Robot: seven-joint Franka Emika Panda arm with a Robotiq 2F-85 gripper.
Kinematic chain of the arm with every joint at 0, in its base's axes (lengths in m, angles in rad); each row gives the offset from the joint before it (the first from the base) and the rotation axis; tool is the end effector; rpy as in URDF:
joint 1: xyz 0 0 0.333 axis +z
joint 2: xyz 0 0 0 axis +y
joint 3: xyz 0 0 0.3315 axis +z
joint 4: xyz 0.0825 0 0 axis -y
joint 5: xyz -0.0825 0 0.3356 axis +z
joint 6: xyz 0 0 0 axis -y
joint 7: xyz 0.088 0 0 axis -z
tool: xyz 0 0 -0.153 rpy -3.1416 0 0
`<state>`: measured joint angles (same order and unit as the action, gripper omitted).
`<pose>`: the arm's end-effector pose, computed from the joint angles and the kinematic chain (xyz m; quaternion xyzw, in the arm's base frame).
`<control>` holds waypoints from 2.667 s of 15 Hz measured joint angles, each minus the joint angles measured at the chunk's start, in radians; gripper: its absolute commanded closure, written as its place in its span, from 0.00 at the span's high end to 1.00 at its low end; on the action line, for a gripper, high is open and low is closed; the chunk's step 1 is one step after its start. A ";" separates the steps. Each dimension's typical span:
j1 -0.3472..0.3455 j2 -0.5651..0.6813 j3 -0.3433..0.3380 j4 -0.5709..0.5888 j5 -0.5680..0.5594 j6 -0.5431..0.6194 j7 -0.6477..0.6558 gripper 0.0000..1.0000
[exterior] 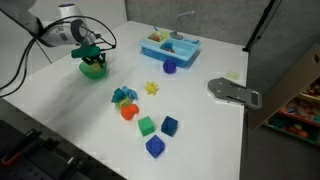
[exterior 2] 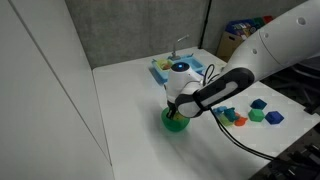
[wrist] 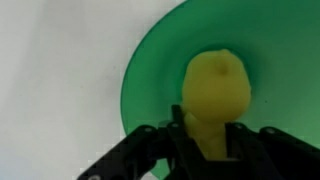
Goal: Remove the yellow object from the bowl
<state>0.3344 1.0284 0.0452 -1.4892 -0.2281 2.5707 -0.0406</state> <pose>0.6394 0.2482 0.0618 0.9560 0.2884 0.0351 0.0398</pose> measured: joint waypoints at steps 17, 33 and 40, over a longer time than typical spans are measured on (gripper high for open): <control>-0.029 -0.352 -0.140 -0.298 0.000 -0.013 0.114 0.11; -0.283 -0.691 -0.289 -0.852 -0.027 0.119 0.121 0.11; -0.347 -0.712 -0.352 -0.957 -0.057 0.204 0.121 0.11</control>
<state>-0.0128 0.3166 -0.3064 -2.4457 -0.2848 2.7746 0.0809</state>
